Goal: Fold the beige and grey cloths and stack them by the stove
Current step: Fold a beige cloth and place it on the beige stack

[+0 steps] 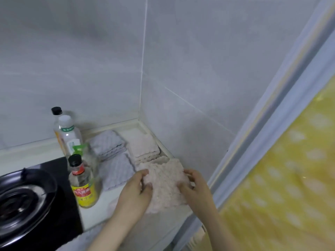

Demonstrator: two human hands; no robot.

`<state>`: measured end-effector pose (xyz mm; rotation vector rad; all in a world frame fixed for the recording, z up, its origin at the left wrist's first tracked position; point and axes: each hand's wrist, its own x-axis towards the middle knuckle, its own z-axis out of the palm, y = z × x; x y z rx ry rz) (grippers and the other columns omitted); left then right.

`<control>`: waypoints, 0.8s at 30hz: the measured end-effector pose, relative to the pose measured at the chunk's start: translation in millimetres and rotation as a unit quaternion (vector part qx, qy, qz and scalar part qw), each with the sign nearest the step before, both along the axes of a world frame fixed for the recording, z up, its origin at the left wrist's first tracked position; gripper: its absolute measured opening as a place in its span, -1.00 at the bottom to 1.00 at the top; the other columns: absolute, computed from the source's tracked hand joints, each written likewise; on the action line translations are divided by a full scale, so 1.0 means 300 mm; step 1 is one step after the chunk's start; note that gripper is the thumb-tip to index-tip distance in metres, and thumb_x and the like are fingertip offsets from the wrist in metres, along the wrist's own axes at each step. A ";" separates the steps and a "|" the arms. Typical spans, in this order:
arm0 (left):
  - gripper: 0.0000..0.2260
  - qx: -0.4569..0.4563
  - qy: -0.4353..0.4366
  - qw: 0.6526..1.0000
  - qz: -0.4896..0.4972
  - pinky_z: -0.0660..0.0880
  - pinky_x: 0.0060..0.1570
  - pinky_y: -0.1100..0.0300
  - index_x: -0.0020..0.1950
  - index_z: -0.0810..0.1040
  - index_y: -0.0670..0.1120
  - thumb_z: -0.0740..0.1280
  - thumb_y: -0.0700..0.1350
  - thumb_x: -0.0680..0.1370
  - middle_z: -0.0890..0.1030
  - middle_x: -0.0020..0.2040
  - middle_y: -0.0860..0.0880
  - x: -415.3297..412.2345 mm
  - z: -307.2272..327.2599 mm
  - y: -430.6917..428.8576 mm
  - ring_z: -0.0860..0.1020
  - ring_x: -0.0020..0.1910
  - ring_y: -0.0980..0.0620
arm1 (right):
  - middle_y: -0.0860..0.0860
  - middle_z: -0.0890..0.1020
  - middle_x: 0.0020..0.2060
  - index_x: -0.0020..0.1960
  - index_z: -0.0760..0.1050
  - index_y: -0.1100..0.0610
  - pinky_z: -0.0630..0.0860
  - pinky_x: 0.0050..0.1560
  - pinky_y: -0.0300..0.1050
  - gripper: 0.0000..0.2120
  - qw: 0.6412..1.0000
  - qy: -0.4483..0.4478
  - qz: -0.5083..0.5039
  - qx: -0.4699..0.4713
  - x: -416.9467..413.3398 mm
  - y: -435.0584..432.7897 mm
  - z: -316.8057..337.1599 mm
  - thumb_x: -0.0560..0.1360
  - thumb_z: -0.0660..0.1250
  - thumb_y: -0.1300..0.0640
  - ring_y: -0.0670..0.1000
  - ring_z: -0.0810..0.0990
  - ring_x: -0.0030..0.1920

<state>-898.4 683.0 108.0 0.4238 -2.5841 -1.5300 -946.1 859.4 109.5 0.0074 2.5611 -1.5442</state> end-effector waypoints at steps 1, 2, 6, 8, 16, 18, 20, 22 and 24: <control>-0.65 -0.002 -0.007 1.000 0.005 0.33 -0.16 0.25 0.34 0.41 0.00 0.27 -0.17 0.56 0.49 -0.02 0.11 -0.032 -0.009 0.002 0.53 -0.18 0.03 | -0.27 0.46 0.06 0.26 0.38 -0.08 0.46 0.05 -0.17 -0.68 1.000 -0.007 0.006 -0.004 -0.037 0.002 -0.009 0.55 0.30 0.12 -0.05 0.50 0.14; -0.65 -0.003 -0.018 1.000 0.010 0.32 -0.15 0.27 0.35 0.40 0.00 0.26 -0.16 0.56 0.49 0.02 0.09 -0.061 -0.020 0.003 0.54 -0.14 0.03 | -0.25 0.47 0.07 0.27 0.39 -0.07 0.46 0.03 -0.19 -0.68 1.000 -0.013 0.011 -0.007 -0.075 0.003 -0.022 0.55 0.31 0.13 -0.06 0.51 0.11; -0.64 -0.004 -0.050 0.998 0.044 0.34 -0.10 0.26 0.37 0.39 -0.01 0.24 -0.15 0.57 0.50 0.15 0.03 -0.154 -0.075 -0.009 0.57 0.04 -0.04 | -0.20 0.47 0.14 0.32 0.36 -0.10 0.48 0.05 -0.18 -0.63 0.998 -0.048 0.052 0.000 -0.203 -0.018 -0.083 0.54 0.31 0.05 -0.15 0.51 0.08; -0.64 -0.002 -0.063 0.995 0.073 0.36 -0.11 0.23 0.38 0.39 -0.02 0.24 -0.14 0.57 0.51 0.17 0.01 -0.171 -0.116 -0.021 0.58 0.03 -0.07 | -0.16 0.49 0.14 0.29 0.37 -0.10 0.51 0.06 -0.21 -0.66 0.995 -0.062 0.083 -0.005 -0.252 -0.045 -0.128 0.54 0.32 0.08 -0.20 0.52 0.05; -0.64 0.001 -0.124 0.973 0.195 0.37 -0.19 0.15 0.37 0.40 -0.02 0.24 -0.16 0.57 0.51 0.14 0.01 -0.083 -0.284 -0.089 0.58 -0.08 -0.09 | -0.25 0.49 -0.07 0.17 0.40 -0.10 0.42 -0.18 -0.49 -0.66 0.977 -0.113 0.178 -0.024 -0.294 -0.190 -0.313 0.51 0.38 0.21 -0.45 0.50 -0.17; -0.63 0.001 -0.135 0.967 0.217 0.35 -0.21 0.17 0.37 0.40 0.00 0.23 -0.17 0.56 0.52 0.20 0.00 -0.054 -0.317 -0.100 0.58 -0.08 -0.10 | -0.22 0.52 -0.05 0.16 0.40 -0.15 0.50 -0.10 -0.36 -0.64 0.973 -0.125 0.190 -0.022 -0.273 -0.215 -0.352 0.50 0.39 0.21 -0.34 0.55 -0.13; -0.63 -0.003 -0.143 0.963 0.229 0.37 -0.22 0.16 0.37 0.40 0.01 0.22 -0.18 0.56 0.54 0.21 0.01 -0.026 -0.344 -0.107 0.59 -0.10 -0.04 | -0.15 0.56 0.04 0.19 0.41 -0.19 0.58 0.03 -0.14 -0.60 0.970 -0.139 0.197 -0.017 -0.246 -0.226 -0.390 0.48 0.40 0.17 -0.20 0.58 -0.03; -0.61 -0.001 -0.150 0.961 0.231 0.40 -0.25 0.19 0.37 0.39 0.02 0.22 -0.20 0.55 0.55 0.21 0.02 0.002 -0.367 -0.109 0.58 -0.14 0.04 | -0.12 0.57 0.11 0.24 0.40 -0.17 0.59 0.08 -0.07 -0.56 0.968 -0.146 0.203 -0.013 -0.214 -0.227 -0.420 0.46 0.40 0.17 -0.13 0.60 0.04; -0.58 0.002 -0.159 0.962 0.222 0.37 -0.32 0.26 0.37 0.38 0.03 0.23 -0.24 0.53 0.57 0.18 -0.04 0.026 -0.391 -0.102 0.54 -0.18 0.03 | -0.11 0.57 0.13 0.28 0.39 -0.15 0.58 0.11 -0.05 -0.53 0.970 -0.136 0.202 -0.001 -0.186 -0.217 -0.448 0.45 0.40 0.16 -0.11 0.59 0.09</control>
